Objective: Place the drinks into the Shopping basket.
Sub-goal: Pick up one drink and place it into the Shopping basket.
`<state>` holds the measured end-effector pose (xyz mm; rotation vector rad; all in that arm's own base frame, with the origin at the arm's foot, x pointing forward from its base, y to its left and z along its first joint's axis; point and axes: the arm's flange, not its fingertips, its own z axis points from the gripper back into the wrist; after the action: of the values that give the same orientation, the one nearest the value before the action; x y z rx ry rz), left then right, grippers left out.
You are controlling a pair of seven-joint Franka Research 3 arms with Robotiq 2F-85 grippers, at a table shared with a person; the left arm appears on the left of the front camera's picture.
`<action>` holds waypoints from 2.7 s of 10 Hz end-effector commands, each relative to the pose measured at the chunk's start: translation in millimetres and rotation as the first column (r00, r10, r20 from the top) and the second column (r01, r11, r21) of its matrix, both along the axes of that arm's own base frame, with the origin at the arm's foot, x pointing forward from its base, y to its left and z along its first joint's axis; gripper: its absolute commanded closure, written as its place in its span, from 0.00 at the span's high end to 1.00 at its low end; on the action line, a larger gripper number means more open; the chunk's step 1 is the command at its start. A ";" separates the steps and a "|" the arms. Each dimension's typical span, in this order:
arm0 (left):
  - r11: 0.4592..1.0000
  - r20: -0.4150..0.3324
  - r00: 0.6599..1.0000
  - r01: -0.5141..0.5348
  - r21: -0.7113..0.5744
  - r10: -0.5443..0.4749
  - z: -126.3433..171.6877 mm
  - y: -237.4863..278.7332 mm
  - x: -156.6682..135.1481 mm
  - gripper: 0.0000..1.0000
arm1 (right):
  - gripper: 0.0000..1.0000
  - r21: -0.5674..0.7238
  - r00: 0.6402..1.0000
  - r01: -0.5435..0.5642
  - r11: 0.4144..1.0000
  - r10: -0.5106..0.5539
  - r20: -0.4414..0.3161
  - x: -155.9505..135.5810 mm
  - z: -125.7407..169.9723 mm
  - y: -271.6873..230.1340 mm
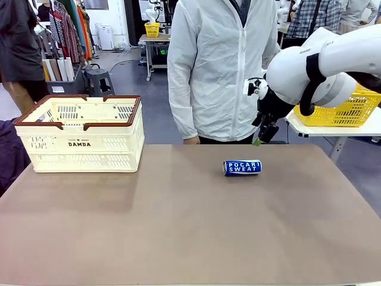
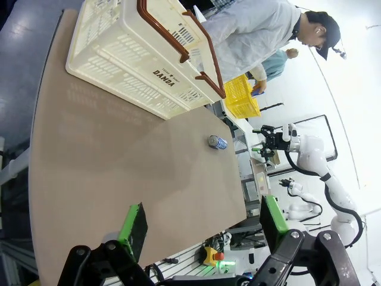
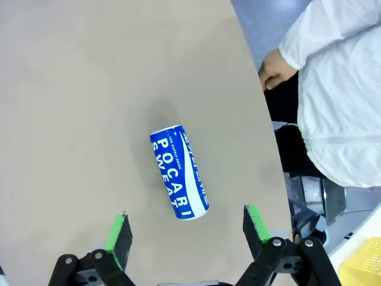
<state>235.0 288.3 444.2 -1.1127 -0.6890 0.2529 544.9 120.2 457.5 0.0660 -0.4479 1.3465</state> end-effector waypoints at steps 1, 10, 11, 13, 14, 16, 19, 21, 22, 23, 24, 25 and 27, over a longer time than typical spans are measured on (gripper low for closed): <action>1.000 0.034 0.999 -0.002 -0.007 0.002 0.8 1.5 0.4 1.00 | 1.00 -0.016 0.987 0.135 0.991 -0.136 -0.092 -1.4 -9.5 2.3; 1.000 0.034 0.999 -0.002 -0.007 0.002 0.8 1.5 0.4 1.00 | 1.00 0.069 0.992 0.023 0.997 -0.014 -0.123 -64.8 13.7 -111.4; 1.000 0.034 0.999 -0.002 -0.007 0.002 0.8 1.5 0.4 1.00 | 1.00 0.113 0.978 0.127 0.985 -0.105 -0.178 -90.2 22.1 -151.1; 1.000 0.034 0.999 -0.002 -0.007 0.002 0.8 1.5 0.4 1.00 | 1.00 0.204 0.917 0.351 0.914 -0.290 -0.274 -122.4 13.6 -226.5; 1.000 0.034 0.999 -0.002 -0.007 0.002 0.8 1.5 0.4 1.00 | 1.00 0.266 0.880 0.443 0.856 -0.359 -0.311 -134.7 0.9 -264.2; 1.000 0.034 0.999 -0.002 -0.007 0.002 0.8 1.5 0.4 1.00 | 1.00 0.363 0.806 0.584 0.726 -0.466 -0.364 -146.4 -25.0 -305.0; 1.000 0.034 0.999 -0.002 -0.007 0.002 0.8 1.5 0.4 1.00 | 1.00 0.335 0.833 0.549 0.765 -0.468 -0.296 -115.8 -28.2 -279.4; 1.000 0.034 0.999 -0.002 -0.007 0.002 0.8 1.5 0.4 1.00 | 1.00 0.268 0.892 0.442 0.856 -0.389 -0.230 -70.3 -16.1 -226.0; 1.000 0.034 0.999 -0.002 -0.007 0.002 0.8 1.5 0.4 1.00 | 1.00 0.223 0.925 0.364 0.904 -0.323 -0.202 -44.2 -13.0 -190.9; 1.000 0.034 0.999 -0.002 -0.007 0.002 0.8 1.5 0.4 1.00 | 1.00 0.162 0.953 0.270 0.949 -0.240 -0.186 -15.8 -11.9 -150.5; 1.000 0.034 0.999 -0.002 -0.007 0.002 0.8 1.5 0.4 1.00 | 1.00 0.119 0.973 0.184 0.976 -0.163 -0.165 4.3 -11.5 -115.2; 1.000 0.034 0.999 -0.002 -0.007 0.002 0.8 1.5 0.4 1.00 | 1.00 0.076 0.984 0.118 0.990 -0.106 -0.144 21.1 -14.0 -82.9; 1.000 0.034 0.999 -0.002 -0.007 0.002 0.8 1.5 0.4 1.00 | 1.00 0.002 0.991 -0.016 1.000 0.016 -0.131 55.3 -31.4 -27.2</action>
<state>235.1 288.5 443.9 -1.1123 -0.6897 0.2510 579.6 90.8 427.5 0.2064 -0.3568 1.3120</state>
